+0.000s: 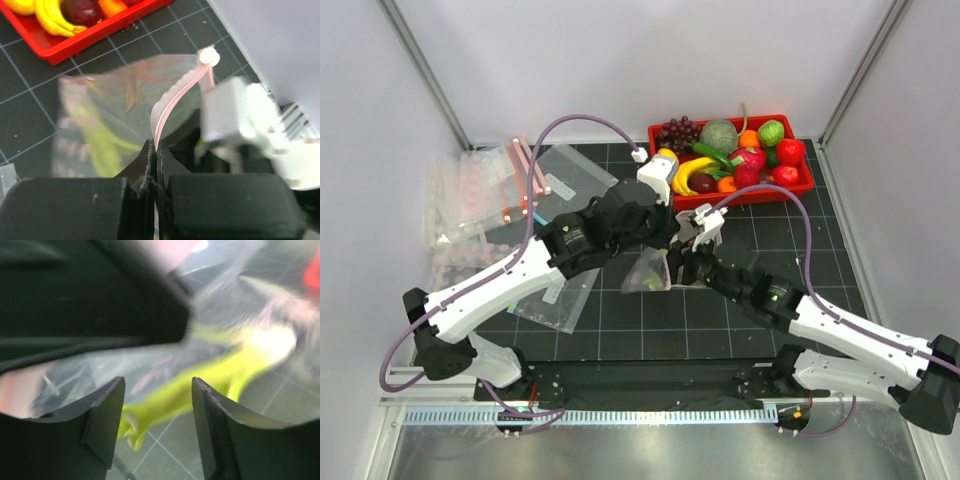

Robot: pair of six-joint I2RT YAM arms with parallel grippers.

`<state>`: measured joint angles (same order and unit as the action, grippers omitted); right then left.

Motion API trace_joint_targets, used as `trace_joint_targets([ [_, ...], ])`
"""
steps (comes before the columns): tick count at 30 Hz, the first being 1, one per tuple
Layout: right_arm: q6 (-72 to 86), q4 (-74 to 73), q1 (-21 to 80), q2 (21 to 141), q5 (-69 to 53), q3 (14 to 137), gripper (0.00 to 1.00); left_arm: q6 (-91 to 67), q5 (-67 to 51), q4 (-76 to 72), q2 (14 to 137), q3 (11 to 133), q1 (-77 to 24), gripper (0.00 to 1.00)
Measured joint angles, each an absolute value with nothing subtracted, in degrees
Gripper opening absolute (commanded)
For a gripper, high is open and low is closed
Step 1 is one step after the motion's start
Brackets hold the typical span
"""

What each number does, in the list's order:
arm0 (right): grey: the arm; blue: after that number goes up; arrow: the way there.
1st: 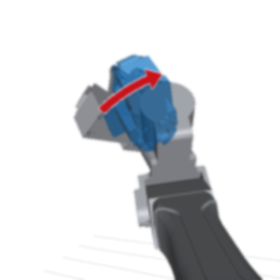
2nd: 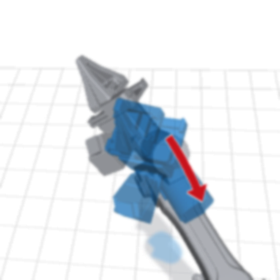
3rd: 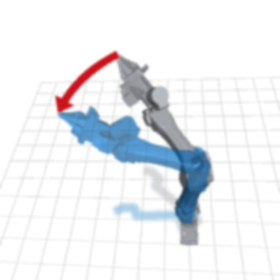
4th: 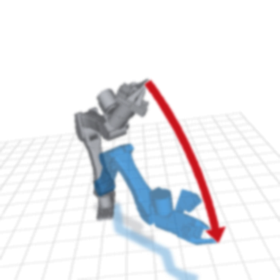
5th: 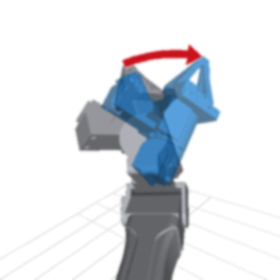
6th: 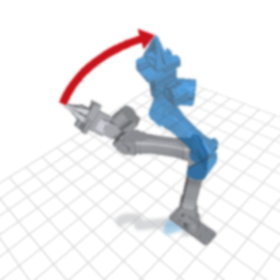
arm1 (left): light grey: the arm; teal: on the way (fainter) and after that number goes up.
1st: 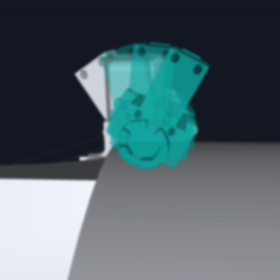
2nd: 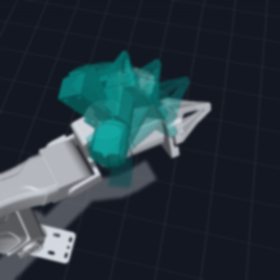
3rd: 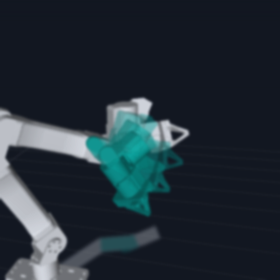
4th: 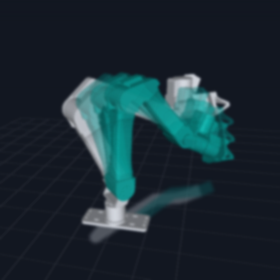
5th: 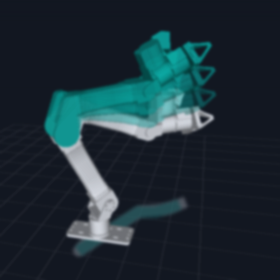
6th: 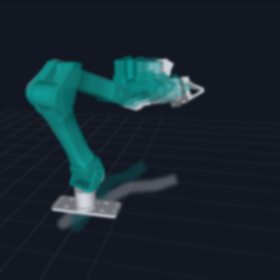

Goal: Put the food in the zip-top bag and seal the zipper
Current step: Place the fake vegetable in the zipper food storage bag, then adjust the zipper food storage bag at the center of the board.

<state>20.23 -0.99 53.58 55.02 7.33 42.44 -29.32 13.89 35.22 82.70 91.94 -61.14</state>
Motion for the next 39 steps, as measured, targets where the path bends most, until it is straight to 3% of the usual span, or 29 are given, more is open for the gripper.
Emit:
trace_joint_targets([
  [8,22.7,-2.4,53.6,48.3,13.8,40.8,0.65,-28.1,15.1,29.1,78.9,79.9,-59.5,0.0],
  [21,22.8,-7.9,53.6,47.3,21.0,40.9,0.73,-29.0,21.5,26.7,74.7,72.6,-54.3,0.0],
  [31,23.2,-11.1,53.6,47.7,22.6,41.2,0.66,-29.6,23.9,26.4,73.9,71.5,-54.2,0.0],
  [39,24.4,-13.6,53.6,55.4,20.5,43.9,0.59,-29.5,27.1,26.5,72.5,70.9,-54.2,0.0],
])
